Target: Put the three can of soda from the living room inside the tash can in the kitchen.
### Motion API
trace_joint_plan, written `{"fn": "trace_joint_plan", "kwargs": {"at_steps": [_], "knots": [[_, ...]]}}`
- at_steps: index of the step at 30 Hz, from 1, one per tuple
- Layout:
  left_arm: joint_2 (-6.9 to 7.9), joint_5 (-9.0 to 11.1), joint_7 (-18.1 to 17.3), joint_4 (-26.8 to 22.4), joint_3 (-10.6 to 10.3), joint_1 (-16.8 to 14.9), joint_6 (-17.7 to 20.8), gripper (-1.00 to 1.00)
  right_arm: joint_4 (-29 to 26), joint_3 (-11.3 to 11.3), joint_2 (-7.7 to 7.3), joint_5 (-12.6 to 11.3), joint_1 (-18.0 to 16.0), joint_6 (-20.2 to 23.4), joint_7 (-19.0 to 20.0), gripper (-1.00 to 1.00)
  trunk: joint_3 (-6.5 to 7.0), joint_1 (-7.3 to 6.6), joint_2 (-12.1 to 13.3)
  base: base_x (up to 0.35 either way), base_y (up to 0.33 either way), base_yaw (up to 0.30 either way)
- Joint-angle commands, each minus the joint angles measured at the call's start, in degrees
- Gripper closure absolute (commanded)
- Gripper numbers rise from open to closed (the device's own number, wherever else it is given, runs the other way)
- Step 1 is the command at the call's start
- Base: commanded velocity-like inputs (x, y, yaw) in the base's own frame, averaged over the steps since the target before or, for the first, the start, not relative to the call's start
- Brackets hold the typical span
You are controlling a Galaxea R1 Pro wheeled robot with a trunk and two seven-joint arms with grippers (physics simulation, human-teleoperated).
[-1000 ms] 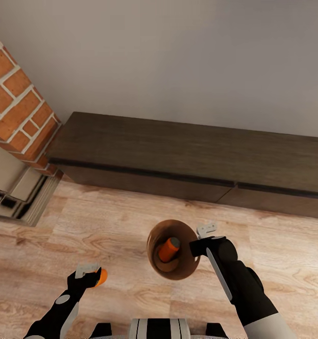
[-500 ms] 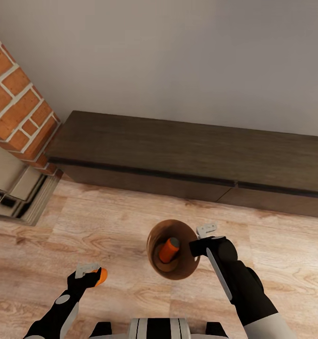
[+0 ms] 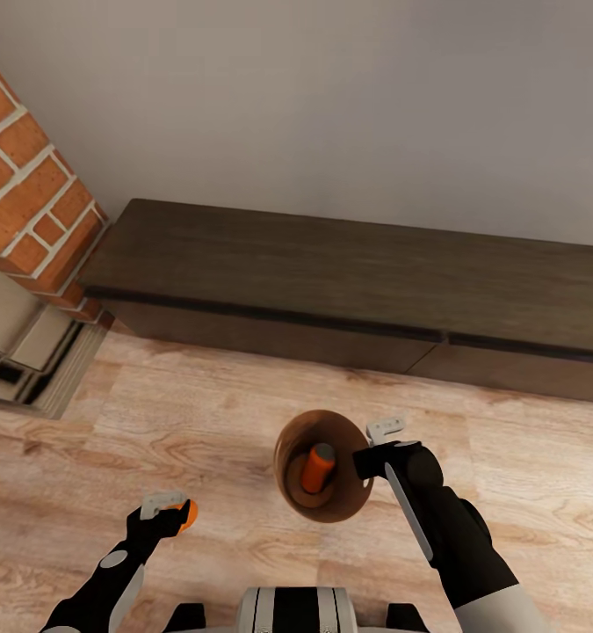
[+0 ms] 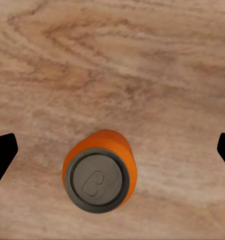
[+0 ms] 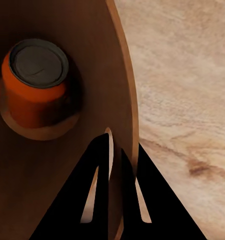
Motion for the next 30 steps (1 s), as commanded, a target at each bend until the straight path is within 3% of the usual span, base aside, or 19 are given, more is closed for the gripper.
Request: {"fn": "trace_joint_plan", "kwargs": {"at_steps": [1, 6, 30], "knots": [[0.01, -0.02, -0.01, 0.01, 0.02, 0.00, 0.00, -1.00, 0.00, 0.02, 0.01, -1.79, 0.00, -0.05, 0.44, 1.00, -0.18, 0.22, -0.42, 0.000, 0.000, 0.000], [0.36, 0.00, -0.05, 0.04, 0.07, 0.00, 0.00, -1.00, 0.00, 0.04, 0.01, -1.81, 0.00, -0.05, 0.44, 1.00, -1.08, 1.32, -2.42, 0.000, 0.000, 0.000], [0.49, 0.02, -0.06, 0.05, 0.09, 0.00, 0.00, -1.00, 0.00, 0.08, 0.01, -1.81, 0.00, -0.06, 0.44, 1.00, -1.08, 1.32, -2.42, -0.012, 0.014, 0.000]]}}
